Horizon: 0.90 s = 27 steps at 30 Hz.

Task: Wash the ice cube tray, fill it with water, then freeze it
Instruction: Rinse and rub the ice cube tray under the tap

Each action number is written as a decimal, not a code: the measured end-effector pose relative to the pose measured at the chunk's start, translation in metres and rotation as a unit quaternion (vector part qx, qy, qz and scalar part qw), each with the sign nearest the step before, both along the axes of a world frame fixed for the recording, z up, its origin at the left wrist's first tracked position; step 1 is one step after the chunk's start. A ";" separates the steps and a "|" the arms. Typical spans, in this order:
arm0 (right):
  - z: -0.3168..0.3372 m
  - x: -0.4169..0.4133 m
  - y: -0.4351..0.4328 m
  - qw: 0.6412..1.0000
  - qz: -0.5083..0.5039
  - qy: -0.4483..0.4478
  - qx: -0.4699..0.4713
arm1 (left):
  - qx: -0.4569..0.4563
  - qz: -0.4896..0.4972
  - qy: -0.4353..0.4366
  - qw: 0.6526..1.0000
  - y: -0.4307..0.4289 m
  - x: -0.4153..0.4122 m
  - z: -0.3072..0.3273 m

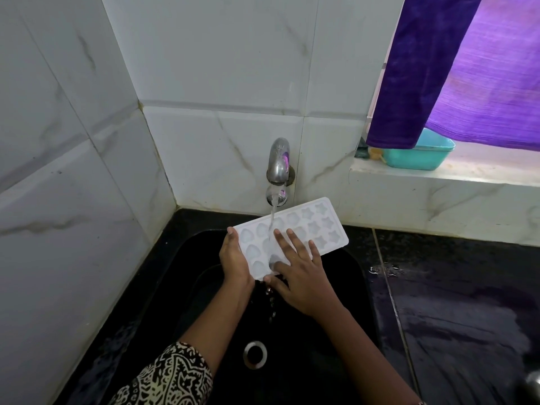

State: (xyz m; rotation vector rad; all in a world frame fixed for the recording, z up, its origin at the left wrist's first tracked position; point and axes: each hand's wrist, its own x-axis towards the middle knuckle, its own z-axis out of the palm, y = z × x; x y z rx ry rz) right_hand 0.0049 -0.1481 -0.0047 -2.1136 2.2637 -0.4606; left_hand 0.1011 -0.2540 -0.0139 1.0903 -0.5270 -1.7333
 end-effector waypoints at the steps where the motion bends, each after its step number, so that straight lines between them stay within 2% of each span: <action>1: 0.000 -0.002 0.001 1.000 -0.002 -0.005 -0.003 | -0.002 0.001 0.002 1.000 -0.001 0.000 0.000; 5: 0.002 -0.002 0.001 0.999 -0.042 -0.005 -0.033 | -0.003 -0.008 0.004 1.000 0.001 -0.005 0.000; 9: -0.001 -0.010 0.004 1.000 -0.023 -0.005 0.000 | 0.001 -0.005 0.010 1.000 -0.002 -0.005 -0.001; 13: 0.003 -0.005 0.002 0.999 -0.040 -0.003 -0.032 | 0.006 -0.015 0.016 1.000 0.001 -0.008 -0.001; 16: 0.002 0.004 0.002 1.000 -0.008 0.014 0.008 | 0.007 -0.013 0.018 1.000 0.001 -0.006 0.000; 19: 0.004 -0.002 0.006 0.999 -0.012 -0.048 0.002 | 0.012 -0.031 0.015 0.999 0.002 -0.005 -0.001; 22: 0.010 -0.002 0.005 0.987 -0.055 -0.122 -0.094 | 0.025 -0.064 0.009 0.998 0.006 -0.008 -0.002; 24: 0.013 0.002 -0.001 0.984 -0.057 -0.108 -0.127 | 0.042 -0.094 0.023 0.994 0.007 -0.009 -0.002; 27: 0.017 0.007 -0.012 0.996 -0.035 -0.054 -0.060 | 0.054 -0.117 0.047 0.991 0.013 -0.009 -0.003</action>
